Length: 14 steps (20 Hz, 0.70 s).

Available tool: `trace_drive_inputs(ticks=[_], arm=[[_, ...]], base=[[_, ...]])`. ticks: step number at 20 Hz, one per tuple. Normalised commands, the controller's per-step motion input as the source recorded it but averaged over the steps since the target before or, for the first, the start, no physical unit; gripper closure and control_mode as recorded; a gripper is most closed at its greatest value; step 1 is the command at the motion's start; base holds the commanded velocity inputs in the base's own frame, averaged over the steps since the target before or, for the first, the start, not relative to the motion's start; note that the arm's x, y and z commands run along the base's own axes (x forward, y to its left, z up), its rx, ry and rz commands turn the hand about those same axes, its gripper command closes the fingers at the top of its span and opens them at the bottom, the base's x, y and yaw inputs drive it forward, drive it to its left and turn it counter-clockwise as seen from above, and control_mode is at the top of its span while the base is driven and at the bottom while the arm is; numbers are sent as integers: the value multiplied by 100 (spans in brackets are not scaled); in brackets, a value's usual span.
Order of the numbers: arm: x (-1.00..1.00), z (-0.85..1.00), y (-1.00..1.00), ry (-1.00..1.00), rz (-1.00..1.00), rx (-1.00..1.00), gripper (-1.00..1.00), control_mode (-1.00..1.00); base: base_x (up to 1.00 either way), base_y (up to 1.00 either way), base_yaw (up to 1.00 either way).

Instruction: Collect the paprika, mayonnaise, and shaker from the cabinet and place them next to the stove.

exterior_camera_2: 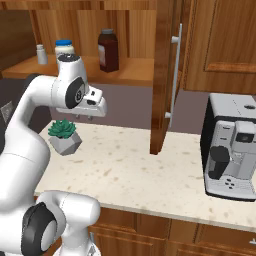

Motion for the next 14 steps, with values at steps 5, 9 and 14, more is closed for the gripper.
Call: trace_drive_inputs(ticks=[5,9,14], arm=[[-30,2,0,-13,-3,0,-100,-100],[-41,19,0,-37,-24,0,-100,-100],[-29,45,-8,-50,-25,-12,-100,-100]], base=[[0,0,0],[0,0,0],[0,0,0]])
